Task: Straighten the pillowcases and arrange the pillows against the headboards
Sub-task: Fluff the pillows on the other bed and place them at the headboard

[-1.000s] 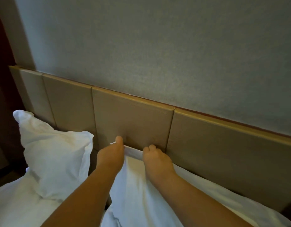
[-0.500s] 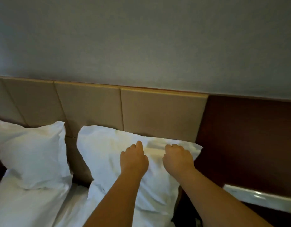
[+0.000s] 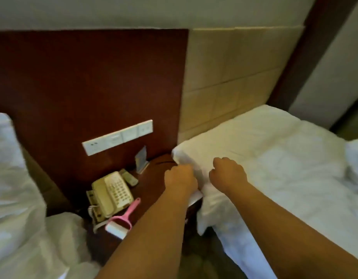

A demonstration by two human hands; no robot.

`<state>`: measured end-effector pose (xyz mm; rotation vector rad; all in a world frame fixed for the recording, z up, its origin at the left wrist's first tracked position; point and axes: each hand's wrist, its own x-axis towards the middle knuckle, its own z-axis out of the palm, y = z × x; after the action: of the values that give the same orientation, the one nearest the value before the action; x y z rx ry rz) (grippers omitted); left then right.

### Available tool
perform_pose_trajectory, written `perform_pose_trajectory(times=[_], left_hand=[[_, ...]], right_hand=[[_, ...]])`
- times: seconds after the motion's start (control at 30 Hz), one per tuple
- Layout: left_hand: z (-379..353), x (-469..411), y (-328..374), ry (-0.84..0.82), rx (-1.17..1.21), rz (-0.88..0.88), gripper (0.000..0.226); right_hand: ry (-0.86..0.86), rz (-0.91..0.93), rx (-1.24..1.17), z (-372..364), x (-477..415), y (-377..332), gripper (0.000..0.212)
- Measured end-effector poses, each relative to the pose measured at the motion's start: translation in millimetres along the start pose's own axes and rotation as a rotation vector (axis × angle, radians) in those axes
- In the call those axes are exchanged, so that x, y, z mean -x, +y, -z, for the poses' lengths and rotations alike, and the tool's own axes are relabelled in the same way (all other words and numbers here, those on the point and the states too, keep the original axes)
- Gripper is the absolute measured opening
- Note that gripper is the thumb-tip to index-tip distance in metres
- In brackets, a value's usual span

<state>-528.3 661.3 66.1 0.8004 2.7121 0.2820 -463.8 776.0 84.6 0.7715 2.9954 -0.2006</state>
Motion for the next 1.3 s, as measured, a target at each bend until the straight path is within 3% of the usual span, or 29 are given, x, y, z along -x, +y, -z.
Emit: perform_pose_trajectory(times=[0.07,0.2,0.43,0.73,0.97,1.3], left_hand=[[-27.5,4.6,73.8,-0.045,-0.028,-0.141,0.027],[-67.2,18.0,179.9,-0.074,-0.132,-0.403,0.029],[-116.5,8.9,275.1,-0.159,-0.207,-0.592,0.028],[-149.7,-106.3,341.5,-0.228,-0.233,-0.597,0.027],[-143.7,-200.7,419.3,-0.194,-0.277,-0.675,0.029],[-193.2,-203.3,536.6,-0.244,-0.361,-0.857,0.026]], right_hand=[[0.023,-0.147,0.016,1.2,28.2,72.2,0.011],[0.118,-0.411,0.048,1.2,86.4,181.0,0.027],[0.109,-0.751,-0.036,-21.1,136.3,278.8,0.033],[0.033,-0.868,-0.046,-27.8,49.3,363.5,0.035],[0.081,-0.923,-0.056,-10.1,-31.6,424.4,0.028],[0.058,-1.149,-0.162,-7.0,-3.5,537.6,0.025]])
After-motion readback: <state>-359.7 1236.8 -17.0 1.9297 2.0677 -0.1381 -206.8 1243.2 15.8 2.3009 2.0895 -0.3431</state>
